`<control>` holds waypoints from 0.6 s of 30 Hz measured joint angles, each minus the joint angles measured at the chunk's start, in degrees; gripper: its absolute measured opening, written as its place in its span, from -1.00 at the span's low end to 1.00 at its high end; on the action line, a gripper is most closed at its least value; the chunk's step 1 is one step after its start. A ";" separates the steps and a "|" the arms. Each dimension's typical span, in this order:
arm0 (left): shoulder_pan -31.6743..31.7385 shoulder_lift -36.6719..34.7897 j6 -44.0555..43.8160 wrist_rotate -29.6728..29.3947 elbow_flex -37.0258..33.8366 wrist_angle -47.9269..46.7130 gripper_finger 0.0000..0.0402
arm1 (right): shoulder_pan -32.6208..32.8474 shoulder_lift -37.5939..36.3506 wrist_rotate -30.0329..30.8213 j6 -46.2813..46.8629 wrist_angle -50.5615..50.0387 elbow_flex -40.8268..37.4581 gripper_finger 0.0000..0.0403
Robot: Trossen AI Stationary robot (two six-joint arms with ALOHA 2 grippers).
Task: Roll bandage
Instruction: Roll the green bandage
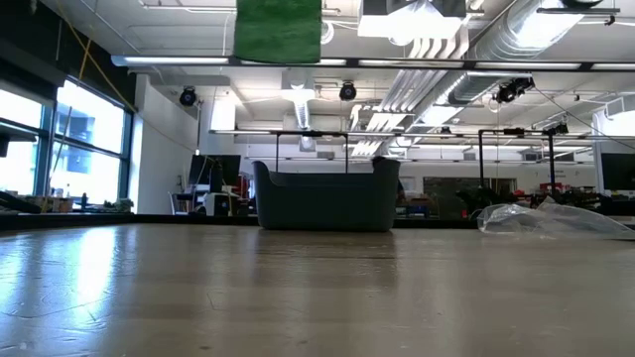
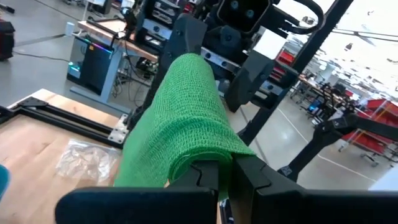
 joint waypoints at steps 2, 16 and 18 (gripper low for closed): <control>-0.01 0.00 0.01 0.16 0.00 0.10 -0.97 | -0.39 0.09 -1.65 0.00 0.14 0.00 -0.17; 0.43 -4.80 0.63 -1.40 0.00 -7.21 -0.62 | -0.78 -1.66 -2.39 3.63 -0.23 -0.02 -0.97; 0.44 -6.84 1.25 -2.62 0.00 -9.67 -0.57 | -0.78 -3.05 -2.39 3.56 0.04 -0.02 -0.96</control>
